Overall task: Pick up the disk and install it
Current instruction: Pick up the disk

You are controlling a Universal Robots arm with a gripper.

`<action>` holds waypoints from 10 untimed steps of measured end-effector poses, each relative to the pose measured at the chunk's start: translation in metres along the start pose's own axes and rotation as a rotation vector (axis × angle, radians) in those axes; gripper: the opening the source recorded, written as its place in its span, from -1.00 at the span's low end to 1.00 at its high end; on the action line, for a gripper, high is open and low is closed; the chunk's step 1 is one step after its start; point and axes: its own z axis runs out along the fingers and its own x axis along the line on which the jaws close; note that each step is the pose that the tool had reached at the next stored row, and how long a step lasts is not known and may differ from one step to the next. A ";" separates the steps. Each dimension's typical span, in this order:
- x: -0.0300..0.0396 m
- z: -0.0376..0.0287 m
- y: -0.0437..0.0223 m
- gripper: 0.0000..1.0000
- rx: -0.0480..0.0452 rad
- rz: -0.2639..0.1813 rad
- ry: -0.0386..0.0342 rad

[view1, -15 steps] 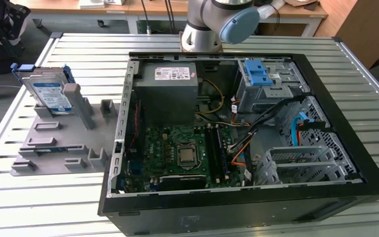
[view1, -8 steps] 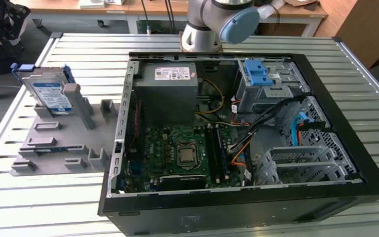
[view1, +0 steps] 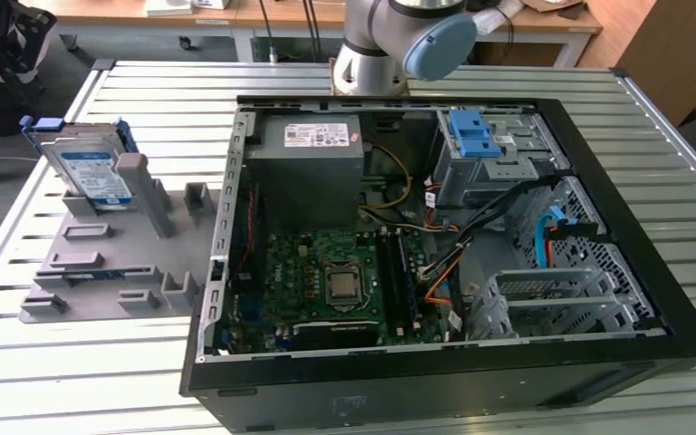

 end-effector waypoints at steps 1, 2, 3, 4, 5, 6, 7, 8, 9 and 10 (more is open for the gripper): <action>0.0000 0.0000 0.0000 -0.79 0.0000 -0.002 0.0000; 0.0000 0.0000 0.0000 -0.79 0.0001 -0.004 0.0002; 0.0000 0.0000 0.0000 -0.79 0.0000 -0.006 0.0002; 0.0000 0.0000 0.0000 -0.79 0.0001 -0.008 0.0003; 0.0000 0.0000 0.0000 -0.79 0.0001 -0.010 0.0003; 0.0000 0.0000 0.0000 -0.79 0.0001 -0.012 0.0004; 0.0000 0.0000 0.0000 -0.79 0.0001 -0.014 0.0004; 0.0000 0.0000 0.0000 -0.79 0.0002 -0.016 0.0005; 0.0000 0.0000 0.0000 -0.79 0.0002 -0.018 0.0005; 0.0000 0.0000 0.0000 -0.79 0.0001 -0.021 0.0006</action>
